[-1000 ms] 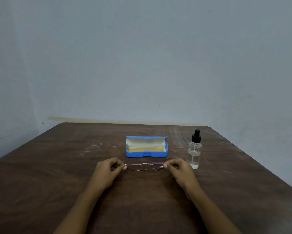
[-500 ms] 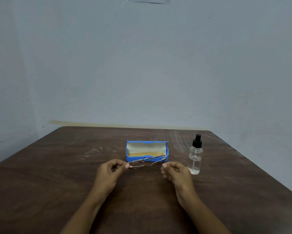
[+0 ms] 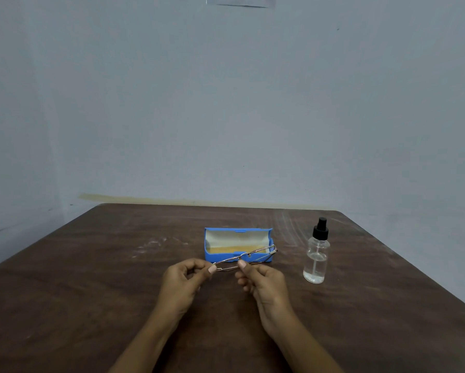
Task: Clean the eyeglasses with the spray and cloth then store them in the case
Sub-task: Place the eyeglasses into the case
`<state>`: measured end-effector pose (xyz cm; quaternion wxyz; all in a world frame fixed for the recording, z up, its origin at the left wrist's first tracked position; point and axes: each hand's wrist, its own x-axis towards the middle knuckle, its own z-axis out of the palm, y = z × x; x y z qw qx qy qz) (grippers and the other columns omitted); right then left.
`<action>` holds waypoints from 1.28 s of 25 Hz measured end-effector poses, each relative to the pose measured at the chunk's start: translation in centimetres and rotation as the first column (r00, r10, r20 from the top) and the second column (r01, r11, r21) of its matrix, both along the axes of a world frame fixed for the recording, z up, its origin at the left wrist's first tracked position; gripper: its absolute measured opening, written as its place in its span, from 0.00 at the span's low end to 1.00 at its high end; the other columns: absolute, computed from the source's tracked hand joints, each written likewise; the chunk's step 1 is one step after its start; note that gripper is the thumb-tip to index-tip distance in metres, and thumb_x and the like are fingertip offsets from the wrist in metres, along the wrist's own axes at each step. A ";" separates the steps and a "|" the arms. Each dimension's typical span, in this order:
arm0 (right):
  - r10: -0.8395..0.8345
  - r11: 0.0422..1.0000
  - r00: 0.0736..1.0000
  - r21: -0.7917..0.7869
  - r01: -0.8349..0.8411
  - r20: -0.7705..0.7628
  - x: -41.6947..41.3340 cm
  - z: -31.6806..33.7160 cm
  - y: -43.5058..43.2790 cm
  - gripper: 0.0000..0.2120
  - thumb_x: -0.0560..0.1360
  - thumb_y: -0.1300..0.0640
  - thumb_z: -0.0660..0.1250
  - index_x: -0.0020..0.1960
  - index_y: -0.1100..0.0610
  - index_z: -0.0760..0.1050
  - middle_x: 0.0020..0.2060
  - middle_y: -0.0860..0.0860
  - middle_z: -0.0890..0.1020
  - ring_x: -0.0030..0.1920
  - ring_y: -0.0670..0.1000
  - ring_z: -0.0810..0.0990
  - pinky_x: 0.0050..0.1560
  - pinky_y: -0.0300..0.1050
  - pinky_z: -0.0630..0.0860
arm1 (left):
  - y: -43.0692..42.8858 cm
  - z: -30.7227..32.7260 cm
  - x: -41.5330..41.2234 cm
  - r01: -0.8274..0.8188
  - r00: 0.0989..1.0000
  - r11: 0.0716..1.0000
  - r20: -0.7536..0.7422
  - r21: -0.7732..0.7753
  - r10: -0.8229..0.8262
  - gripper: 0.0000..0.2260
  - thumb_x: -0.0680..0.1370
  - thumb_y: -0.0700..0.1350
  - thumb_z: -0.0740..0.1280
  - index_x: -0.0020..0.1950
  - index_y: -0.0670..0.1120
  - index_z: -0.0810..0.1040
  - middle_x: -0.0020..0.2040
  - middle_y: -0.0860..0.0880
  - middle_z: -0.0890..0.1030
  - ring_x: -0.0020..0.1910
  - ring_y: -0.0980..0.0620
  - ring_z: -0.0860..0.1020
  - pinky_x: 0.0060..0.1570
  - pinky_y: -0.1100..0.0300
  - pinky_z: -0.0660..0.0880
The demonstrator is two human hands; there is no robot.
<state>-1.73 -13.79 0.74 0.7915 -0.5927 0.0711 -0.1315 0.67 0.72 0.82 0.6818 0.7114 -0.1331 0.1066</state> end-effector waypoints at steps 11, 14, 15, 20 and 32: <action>0.054 0.987 0.998 -0.153 -0.050 0.017 -0.2 0.3 -1.5 0.11 0.75 0.65 0.63 0.34 0.61 0.78 0.24 0.50 0.77 0.25 0.43 0.72 0.25 0.31 0.68 | 0.6 1.0 -0.6 0.085 0.995 0.963 0.030 0.254 -0.095 0.04 0.68 0.38 0.72 0.33 0.42 0.83 0.20 0.54 0.77 0.22 0.63 0.71 0.26 0.74 0.64; 0.216 0.958 0.976 -0.185 -0.218 -0.033 -0.7 0.9 -2.0 0.11 0.76 0.64 0.61 0.36 0.61 0.77 0.26 0.51 0.76 0.25 0.43 0.72 0.26 0.31 0.67 | 1.3 0.8 -0.1 -0.041 0.997 0.982 0.068 0.187 0.029 0.08 0.72 0.43 0.68 0.35 0.45 0.83 0.23 0.54 0.78 0.23 0.62 0.70 0.26 0.72 0.65; 0.282 0.944 0.958 -0.160 -0.288 -0.060 -0.8 1.0 -2.1 0.12 0.76 0.64 0.61 0.36 0.61 0.77 0.26 0.51 0.76 0.25 0.42 0.72 0.27 0.31 0.67 | 1.5 0.7 0.1 -0.073 0.995 0.985 0.078 0.158 0.061 0.08 0.74 0.43 0.67 0.37 0.46 0.83 0.25 0.55 0.79 0.23 0.61 0.70 0.26 0.72 0.66; 0.523 0.851 0.844 0.013 -0.526 -0.118 -0.9 1.2 -2.5 0.13 0.76 0.62 0.60 0.35 0.59 0.78 0.25 0.49 0.76 0.25 0.42 0.71 0.24 0.30 0.67 | 1.7 0.3 1.0 -0.060 0.997 0.997 0.055 0.043 0.057 0.11 0.76 0.36 0.62 0.46 0.50 0.81 0.37 0.51 0.80 0.28 0.63 0.73 0.28 0.74 0.67; 0.729 0.685 0.675 0.128 -0.718 -0.115 0.0 0.5 -3.8 0.19 0.45 0.56 0.84 0.29 0.61 0.79 0.25 0.51 0.79 0.26 0.43 0.77 0.28 0.32 0.76 | 0.6 -0.1 2.4 0.312 0.947 0.944 -0.047 -0.104 -0.318 0.12 0.76 0.36 0.60 0.50 0.47 0.81 0.43 0.54 0.85 0.39 0.60 0.79 0.35 0.69 0.74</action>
